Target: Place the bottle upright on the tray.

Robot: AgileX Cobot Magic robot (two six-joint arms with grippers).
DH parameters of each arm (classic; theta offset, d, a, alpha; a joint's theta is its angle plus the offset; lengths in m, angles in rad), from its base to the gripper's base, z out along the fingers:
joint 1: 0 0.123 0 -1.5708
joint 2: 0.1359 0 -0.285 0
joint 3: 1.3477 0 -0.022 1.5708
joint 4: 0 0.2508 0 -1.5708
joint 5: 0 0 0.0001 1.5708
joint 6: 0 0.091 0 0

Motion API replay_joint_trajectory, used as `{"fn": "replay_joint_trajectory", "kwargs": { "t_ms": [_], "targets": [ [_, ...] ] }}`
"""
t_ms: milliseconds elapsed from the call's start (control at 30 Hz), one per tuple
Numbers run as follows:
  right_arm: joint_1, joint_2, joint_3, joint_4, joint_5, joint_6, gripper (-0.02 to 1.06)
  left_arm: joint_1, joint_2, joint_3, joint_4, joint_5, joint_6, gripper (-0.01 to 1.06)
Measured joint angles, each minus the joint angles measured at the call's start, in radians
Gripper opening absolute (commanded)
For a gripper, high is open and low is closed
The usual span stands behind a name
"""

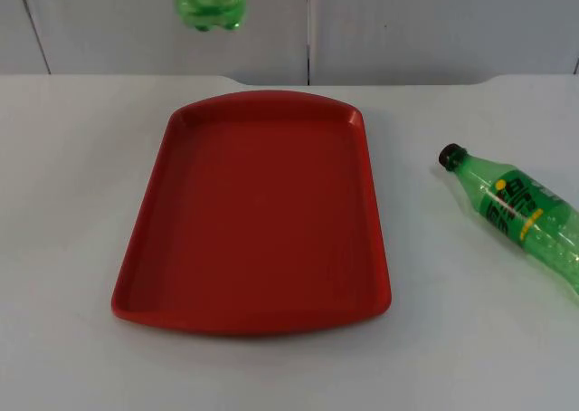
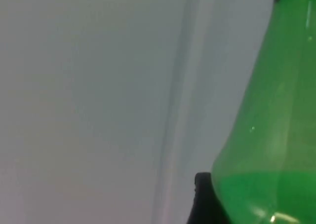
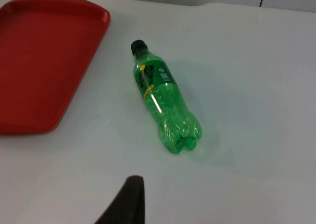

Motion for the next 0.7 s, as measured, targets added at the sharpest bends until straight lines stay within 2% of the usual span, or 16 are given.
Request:
{"fn": "replay_joint_trajectory", "kwargs": {
  "t_ms": [33,67,133,233,267,367,500,600,700],
  "targets": [
    [0.000,0.000,0.000,0.000,0.000,0.000,1.05,0.015,0.013,0.005,0.108,-0.077,-0.113,0.00],
    [0.000,0.000,0.000,0.000,0.000,0.000,1.05,0.015,0.013,0.005,0.108,-0.077,-0.113,0.00],
    [0.000,0.000,0.000,0.000,0.000,0.000,1.05,0.055,0.049,0.007,0.301,-0.205,-0.250,0.00],
    [0.000,0.000,0.000,0.000,0.000,0.000,1.05,0.103,0.100,0.007,0.487,-0.342,-0.321,0.00],
    [0.000,0.000,0.000,0.000,0.000,0.000,1.05,0.103,0.100,0.007,0.487,-0.342,-0.321,0.00],
    [0.000,0.000,0.000,0.000,0.000,0.000,1.05,0.143,0.161,0.009,0.603,-0.442,-0.333,0.00],
    [0.000,0.000,0.000,0.000,0.000,0.000,1.05,0.168,0.219,0.011,0.630,-0.523,-0.330,0.00],
    [0.000,0.000,0.000,0.000,0.000,0.000,1.05,0.177,0.261,0.011,0.638,-0.573,-0.264,0.00],
    [0.000,0.000,0.000,0.000,0.000,0.000,1.05,0.177,0.284,0.011,0.655,-0.588,-0.201,0.00]
  ]
}}
